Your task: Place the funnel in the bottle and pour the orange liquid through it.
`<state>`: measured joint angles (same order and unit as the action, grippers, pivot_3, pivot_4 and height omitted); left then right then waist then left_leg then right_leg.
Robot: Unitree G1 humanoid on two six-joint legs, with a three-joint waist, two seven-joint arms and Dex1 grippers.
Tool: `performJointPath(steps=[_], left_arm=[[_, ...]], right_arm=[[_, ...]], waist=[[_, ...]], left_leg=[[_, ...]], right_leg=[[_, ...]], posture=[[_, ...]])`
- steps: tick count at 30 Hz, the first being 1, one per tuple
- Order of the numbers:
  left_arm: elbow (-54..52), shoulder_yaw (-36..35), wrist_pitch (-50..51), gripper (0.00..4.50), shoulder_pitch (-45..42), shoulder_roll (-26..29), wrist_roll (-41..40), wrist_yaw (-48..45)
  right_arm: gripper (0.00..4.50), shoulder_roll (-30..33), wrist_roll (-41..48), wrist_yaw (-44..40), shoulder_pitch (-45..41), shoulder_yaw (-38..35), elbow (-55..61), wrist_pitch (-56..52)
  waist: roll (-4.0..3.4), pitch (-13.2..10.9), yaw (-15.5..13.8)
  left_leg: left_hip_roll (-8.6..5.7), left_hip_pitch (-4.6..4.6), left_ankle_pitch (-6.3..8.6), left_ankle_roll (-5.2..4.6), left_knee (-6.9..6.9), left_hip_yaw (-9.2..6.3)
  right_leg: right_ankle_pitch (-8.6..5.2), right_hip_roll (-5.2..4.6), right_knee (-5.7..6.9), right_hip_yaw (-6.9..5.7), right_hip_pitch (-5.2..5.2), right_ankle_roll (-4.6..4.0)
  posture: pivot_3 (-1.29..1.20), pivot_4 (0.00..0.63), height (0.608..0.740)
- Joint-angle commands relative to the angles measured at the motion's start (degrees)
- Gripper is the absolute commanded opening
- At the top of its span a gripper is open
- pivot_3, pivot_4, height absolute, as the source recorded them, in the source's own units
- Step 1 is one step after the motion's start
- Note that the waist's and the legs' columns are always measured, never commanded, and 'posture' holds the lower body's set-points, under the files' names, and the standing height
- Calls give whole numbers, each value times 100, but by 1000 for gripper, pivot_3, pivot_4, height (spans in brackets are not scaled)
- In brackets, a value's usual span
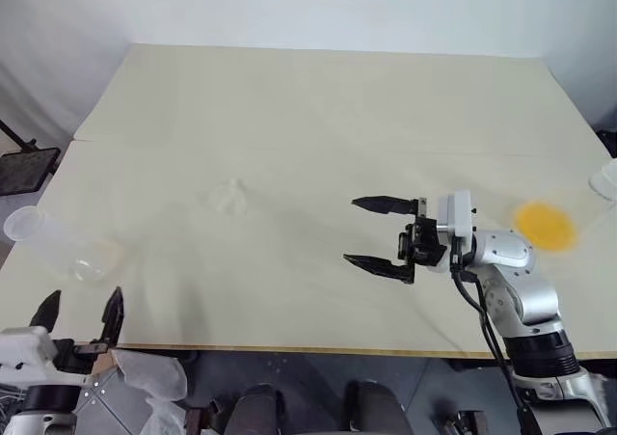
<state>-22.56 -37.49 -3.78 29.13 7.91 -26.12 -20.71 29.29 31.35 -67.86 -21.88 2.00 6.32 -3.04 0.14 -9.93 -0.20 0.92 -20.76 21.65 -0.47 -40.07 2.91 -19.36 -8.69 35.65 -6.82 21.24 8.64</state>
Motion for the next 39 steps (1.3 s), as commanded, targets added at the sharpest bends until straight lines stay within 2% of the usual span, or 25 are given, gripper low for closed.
performJointPath(steps=[1,12,20,31,39], left_arm=[[-268,-177,-17,4500,62,-100,-174,379],[-780,-249,1112,4500,-895,515,-376,1701],[-725,-492,1822,4500,-1462,604,-334,2695],[-94,-512,2516,4500,-2135,1209,-489,2561],[224,-535,2557,4500,-2487,1456,-415,2374]], right_arm=[[4466,-46,30,-71,-128,-7,-30,-8],[4466,-83,-64,-117,-88,-41,-153,7],[4466,-79,-122,27,47,-137,-108,64],[4466,-39,-111,193,206,-153,46,91],[4466,-52,-130,296,259,-140,86,128]], waist=[[0,0,15],[0,0,33],[1,0,38],[2,1,30],[2,1,35]], left_leg=[[0,0,1,-1,0,1],[-2,1,2,-3,0,0],[-2,4,2,-2,0,1],[-5,4,2,-1,1,0],[-3,4,2,1,0,1]], right_leg=[[0,0,0,0,0,0],[0,1,2,0,-2,0],[0,3,4,0,-1,0],[0,3,6,-1,-1,0],[0,6,8,-1,0,0]], posture=[[0,150,740],[0,150,740],[0,150,740],[0,150,740],[0,150,740]])
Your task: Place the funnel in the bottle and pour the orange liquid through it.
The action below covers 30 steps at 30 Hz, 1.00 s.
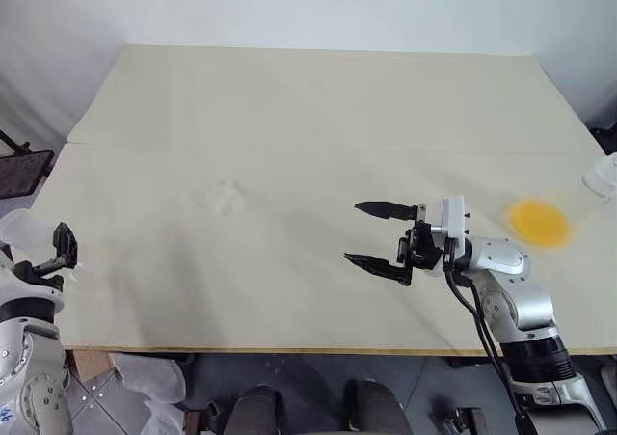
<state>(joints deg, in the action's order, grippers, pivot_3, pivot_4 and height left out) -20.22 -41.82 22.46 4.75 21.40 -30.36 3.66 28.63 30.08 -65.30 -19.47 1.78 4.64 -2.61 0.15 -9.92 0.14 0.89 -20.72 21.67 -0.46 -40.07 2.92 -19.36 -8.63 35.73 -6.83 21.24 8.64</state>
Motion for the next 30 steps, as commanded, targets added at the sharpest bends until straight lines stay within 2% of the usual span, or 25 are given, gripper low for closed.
performJointPath(steps=[1,5,8,12,13,18,23,25,28,30], left_arm=[[26,-97,-68,4500,-81,127,10,-84],[186,-39,-63,4500,-198,282,22,-304],[247,-53,-148,3884,-254,299,69,-326],[303,-38,-151,2618,-331,329,105,-364],[311,-28,-153,2500,-346,330,122,-373],[332,-2,-362,2498,-488,322,171,-543],[222,374,-485,2498,-948,524,-189,-1322],[184,780,-302,2498,-1262,757,-388,-1830],[235,2045,41,2498,-2064,1169,-449,-2940],[503,2888,144,2498,-2732,1208,-436,-3731]], right_arm=[[4466,7,-10,52,24,-111,254,95],[4466,-26,-42,94,84,-87,277,142],[4500,-37,-54,119,123,-89,299,159],[4500,-70,-80,158,182,-76,314,193],[4500,-79,-89,166,196,-70,315,203],[4500,-99,-109,229,266,-92,343,234],[4500,61,-131,394,505,-329,483,221],[4500,201,-122,507,674,-538,585,189],[4500,468,-114,711,1101,-1014,764,160],[4500,615,-118,848,1447,-1339,911,161]], waist=[[0,0,2],[0,0,-1],[0,0,-1],[0,0,-1],[0,0,-1],[0,0,-1],[1,0,-32],[3,0,-81],[3,0,-160],[2,0,-184]], left_leg=[[0,0,0,0,0,0],[0,0,0,0,0,-1],[-2,0,0,0,0,-1],[0,0,0,1,1,-1],[0,0,0,1,1,-1],[0,0,0,1,1,-1],[-3,-1,0,1,0,-5],[-7,-3,0,1,-2,-14],[-14,-10,1,0,-3,-19],[-20,-22,0,0,-7,-13]], right_leg=[[0,0,0,1,0,0],[0,0,0,-2,0,0],[0,-1,0,0,0,0],[0,-1,0,-2,0,0],[0,0,0,-2,0,0],[0,0,0,-2,0,0],[0,-2,1,-3,-1,0],[0,-4,0,-4,-4,0],[1,-5,0,-3,-2,1],[1,-4,-1,-9,-2,0]], posture=[[0,150,740],[0,150,740],[0,150,740],[0,150,740],[0,150,740],[0,150,740],[0,150,740],[0,150,740],[0,150,740],[0,150,740]])
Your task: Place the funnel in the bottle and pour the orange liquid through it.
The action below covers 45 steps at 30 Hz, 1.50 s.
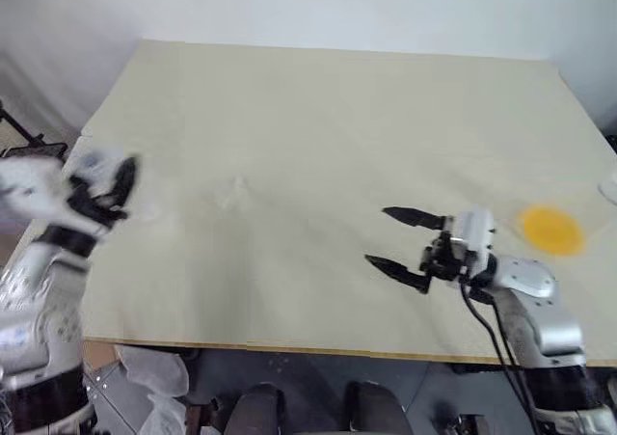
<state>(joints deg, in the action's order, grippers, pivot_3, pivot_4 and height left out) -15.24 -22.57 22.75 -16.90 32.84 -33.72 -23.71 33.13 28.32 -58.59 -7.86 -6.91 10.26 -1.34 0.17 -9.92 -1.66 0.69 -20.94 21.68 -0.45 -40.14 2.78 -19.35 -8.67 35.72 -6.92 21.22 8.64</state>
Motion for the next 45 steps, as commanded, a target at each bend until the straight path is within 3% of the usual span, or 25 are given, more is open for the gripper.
performJointPath(steps=[1,7,12,16,21,22,26,45], left_arm=[[208,1345,120,2498,-906,-7,-44,-1344],[2411,2996,-625,2498,-2778,-1127,883,-2584],[4466,3546,-1835,2498,-3759,-1930,1809,-2964],[5309,3495,-2317,2498,-4082,-2278,2063,-3091],[5626,3298,-2394,2498,-4193,-2535,2021,-3312],[5637,3263,-2366,3212,-4200,-2561,2007,-3353],[5535,3130,-2310,4464,-4154,-2601,1959,-3529],[5367,2729,-1862,4490,-4127,-2374,1932,-3859]], right_arm=[[4500,215,58,254,457,-627,427,39],[4500,214,50,786,1450,-1380,1093,43],[4500,1,32,1268,2256,-1728,1798,30],[4500,-182,1,1597,2664,-1838,2189,29],[4500,-318,-62,1861,2880,-1773,2430,50],[4500,-322,-70,1889,2890,-1754,2447,51],[4500,-315,-91,1991,2798,-1644,2478,19],[4500,-291,-162,1913,2281,-1263,2179,-23]], waist=[[0,0,5],[-1,-1,60],[1,-2,40],[2,-2,36],[2,-2,19],[2,-2,19],[2,-2,21],[2,-2,27]], left_leg=[[-2,-5,0,0,-1,5],[6,-14,-1,1,12,41],[13,-12,-2,2,7,65],[12,-12,-2,0,6,75],[12,-14,-2,0,5,72],[11,-15,-2,-1,5,72],[12,-14,-2,-1,5,71],[11,-15,-2,-1,2,64]], right_leg=[[0,1,0,0,1,0],[0,9,-4,-20,20,1],[0,11,-6,-20,25,1],[0,9,-7,-14,27,2],[0,8,-7,-14,28,2],[1,8,-7,-15,28,2],[1,8,-7,-15,28,3],[1,7,-2,-18,28,3]], posture=[[0,150,740],[0,150,740],[0,150,740],[0,150,740],[0,150,740],[0,150,740],[0,150,740],[0,150,740]])
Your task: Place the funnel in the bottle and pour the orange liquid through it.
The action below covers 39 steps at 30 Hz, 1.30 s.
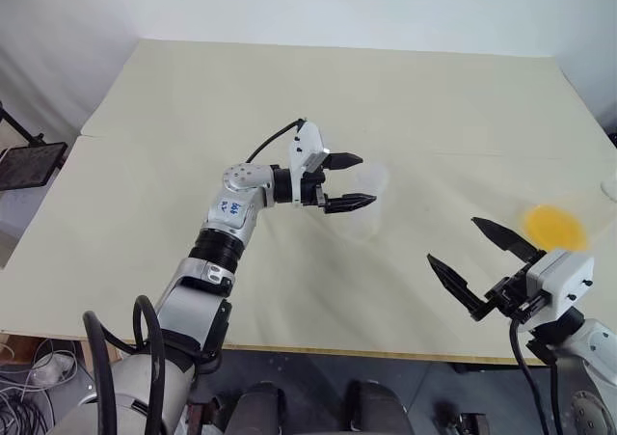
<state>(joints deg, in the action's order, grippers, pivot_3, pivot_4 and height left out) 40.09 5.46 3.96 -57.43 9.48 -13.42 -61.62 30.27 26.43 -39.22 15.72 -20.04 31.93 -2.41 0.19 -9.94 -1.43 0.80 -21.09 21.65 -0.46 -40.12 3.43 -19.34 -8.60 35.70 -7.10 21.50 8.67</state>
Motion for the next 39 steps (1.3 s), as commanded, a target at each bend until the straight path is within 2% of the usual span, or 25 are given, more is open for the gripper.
performJointPath(steps=[1,11,15,19,20,26,31,34,39], left_arm=[[-152,-114,-38,4490,-78,-4,-91,-57],[-1045,-919,-485,4490,435,1013,-496,-224],[-2264,-1564,-154,4490,1466,1758,-827,55],[-3262,-2105,194,4490,2541,2075,-1026,654],[-3656,-2329,359,4490,3053,2134,-1125,823],[-5170,-3297,585,4490,5339,1949,-1258,1842],[-5872,-3548,418,4490,6757,1516,-1188,2318],[-6139,-3309,498,4490,6891,1371,-1149,2578],[-6070,-2742,711,4490,6378,1224,-898,3186]], right_arm=[[4500,-2,25,-39,-118,81,-14,90],[4500,115,73,-368,-693,382,-449,110],[4500,194,89,-648,-1300,648,-844,71],[4500,247,169,-911,-1684,784,-1122,-5],[4500,258,189,-978,-1813,830,-1206,-33],[4500,252,252,-1319,-2343,1094,-1573,-84],[4500,173,262,-1456,-2638,1319,-1731,-121],[4500,162,247,-1509,-2686,1357,-1811,-98],[4500,183,236,-1558,-2643,1349,-1833,-64]], waist=[[0,0,7],[-1,1,141],[-1,0,219],[-1,0,233],[-1,0,216],[0,0,209],[-1,0,144],[0,0,87],[-1,1,38]], left_leg=[[0,0,0,0,0,0],[6,5,0,1,-5,-9],[7,12,0,1,-3,-35],[7,11,0,1,-6,-68],[5,12,0,1,-7,-70],[5,9,0,1,-9,-81],[5,11,0,1,-11,-85],[1,9,0,0,-11,-95],[-2,11,0,0,-16,-94]], right_leg=[[0,0,0,0,0,0],[0,0,18,-3,1,0],[0,-2,18,6,0,0],[0,-3,26,0,-2,-1],[0,-6,26,2,-4,-1],[0,-7,25,3,-8,-1],[0,-9,18,6,-18,-1],[0,-10,16,6,-20,-1],[0,-9,15,7,-25,-1]], posture=[[0,150,740],[0,150,740],[0,150,740],[0,150,740],[0,150,740],[0,150,740],[0,150,740],[0,150,740],[0,150,740]])
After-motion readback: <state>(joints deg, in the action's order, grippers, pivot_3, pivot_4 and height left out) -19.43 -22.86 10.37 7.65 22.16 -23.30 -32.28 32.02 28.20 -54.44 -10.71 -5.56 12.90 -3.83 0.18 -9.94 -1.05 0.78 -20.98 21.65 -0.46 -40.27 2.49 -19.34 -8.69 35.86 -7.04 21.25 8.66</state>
